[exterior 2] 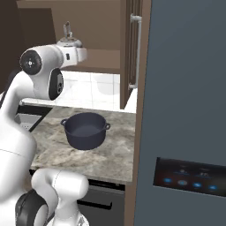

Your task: Pick the kettle from the cabinet and place it on a stove burner. Then pick the pot from the counter and place it on another stove burner. Finally, turn both burners on.

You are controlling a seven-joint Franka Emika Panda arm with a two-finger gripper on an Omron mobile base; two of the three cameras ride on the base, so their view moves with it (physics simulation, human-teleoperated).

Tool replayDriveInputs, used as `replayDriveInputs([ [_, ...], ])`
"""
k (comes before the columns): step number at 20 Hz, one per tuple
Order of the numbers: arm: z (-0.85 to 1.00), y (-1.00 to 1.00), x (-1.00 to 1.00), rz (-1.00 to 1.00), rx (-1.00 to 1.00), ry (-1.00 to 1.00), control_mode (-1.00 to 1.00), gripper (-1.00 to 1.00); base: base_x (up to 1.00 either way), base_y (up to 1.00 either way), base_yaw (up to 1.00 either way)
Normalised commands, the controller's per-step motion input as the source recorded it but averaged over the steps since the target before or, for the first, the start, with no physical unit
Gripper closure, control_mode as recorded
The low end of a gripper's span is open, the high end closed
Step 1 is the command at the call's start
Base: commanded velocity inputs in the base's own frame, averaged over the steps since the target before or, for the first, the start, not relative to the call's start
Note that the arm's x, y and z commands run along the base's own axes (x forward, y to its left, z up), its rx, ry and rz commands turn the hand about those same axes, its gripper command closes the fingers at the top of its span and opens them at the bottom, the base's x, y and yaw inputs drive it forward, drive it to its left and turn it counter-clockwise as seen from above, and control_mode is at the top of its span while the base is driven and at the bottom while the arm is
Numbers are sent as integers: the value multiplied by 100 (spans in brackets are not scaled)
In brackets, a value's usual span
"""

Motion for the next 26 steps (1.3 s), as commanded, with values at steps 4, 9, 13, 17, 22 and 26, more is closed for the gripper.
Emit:
replayDriveInputs([
  [4,23,14,2,0,0,-9,-100,-100,0,0,0],
  [9,15,16,11,0,0,-1,-100,-100,0,0,0],
  [13,4,1,23,0,0,0,-100,-100,0,0,0],
  [17,1,0,23,0,0,0,-100,-100,0,0,0],
  [22,0,0,2,0,0,0,-100,-100,0,0,0],
  [26,0,8,36,0,0,3,-100,-100,0,0,0],
])
